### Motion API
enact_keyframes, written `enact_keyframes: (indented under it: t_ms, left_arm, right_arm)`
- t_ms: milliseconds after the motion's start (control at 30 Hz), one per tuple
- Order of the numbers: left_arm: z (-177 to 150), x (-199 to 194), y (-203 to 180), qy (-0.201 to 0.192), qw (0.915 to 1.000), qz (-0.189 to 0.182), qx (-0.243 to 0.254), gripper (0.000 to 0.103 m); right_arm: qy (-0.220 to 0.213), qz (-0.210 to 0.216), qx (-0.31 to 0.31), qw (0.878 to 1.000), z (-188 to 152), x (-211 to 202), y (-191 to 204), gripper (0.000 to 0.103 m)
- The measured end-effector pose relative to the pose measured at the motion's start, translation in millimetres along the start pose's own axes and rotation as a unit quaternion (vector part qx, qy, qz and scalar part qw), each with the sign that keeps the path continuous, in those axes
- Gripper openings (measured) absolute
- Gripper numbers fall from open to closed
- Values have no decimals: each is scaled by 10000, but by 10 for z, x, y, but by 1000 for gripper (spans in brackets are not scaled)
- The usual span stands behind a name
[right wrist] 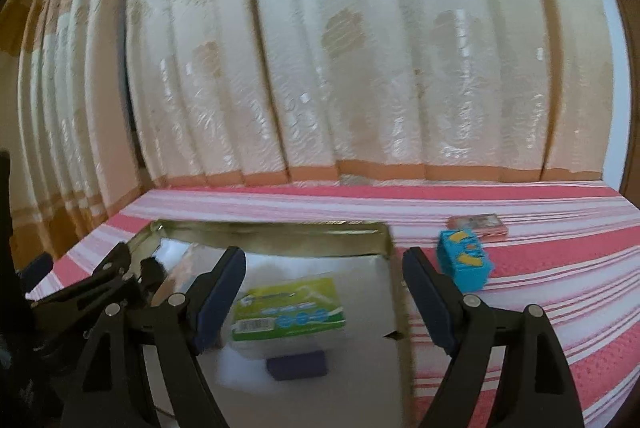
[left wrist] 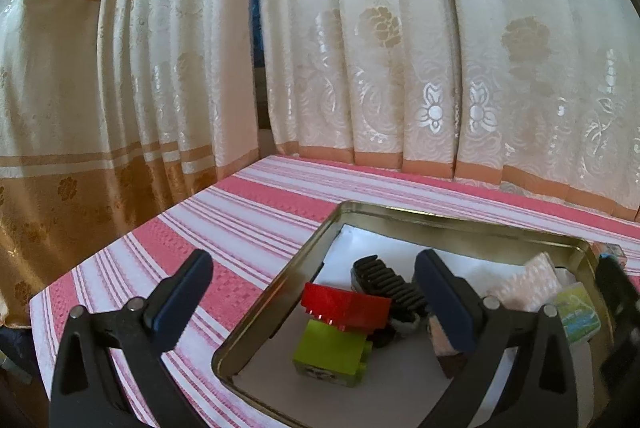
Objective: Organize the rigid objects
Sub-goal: 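Withdraw both tools from the tray toward the blue brick and picture box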
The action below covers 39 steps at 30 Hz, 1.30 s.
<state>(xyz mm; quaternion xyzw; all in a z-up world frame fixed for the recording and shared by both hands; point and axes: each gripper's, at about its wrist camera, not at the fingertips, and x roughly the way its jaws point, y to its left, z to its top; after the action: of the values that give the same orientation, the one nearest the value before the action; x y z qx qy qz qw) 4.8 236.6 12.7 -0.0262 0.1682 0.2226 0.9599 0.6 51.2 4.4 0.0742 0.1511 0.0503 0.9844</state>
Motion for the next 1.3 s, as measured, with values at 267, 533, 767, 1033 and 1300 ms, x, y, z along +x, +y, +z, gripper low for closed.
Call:
enact_keyframes:
  t_ms: [267, 533, 767, 1033, 1300]
  left_arm:
    - [-7, -150, -131, -252, 9985, -454, 184, 102]
    - [-62, -308, -472, -308, 9949, -713, 644, 102]
    - [-109, -433, -711, -187, 9925, -1044, 614, 102]
    - [-147, -570, -968, -167, 9892, -1324, 599, 102]
    - [-155, -716, -1284, -233, 9829, -1643, 800, 102]
  right_arm:
    - [213, -200, 423, 9987, 24, 51, -396, 83]
    - [255, -355, 484, 9979, 23, 24, -754, 83]
    - [207, -503, 421, 9976, 29, -30, -1096, 83]
    - [87, -873, 346, 9955, 64, -84, -1509, 83]
    - [-30, -1173, 164, 9930, 112, -129, -1878, 83]
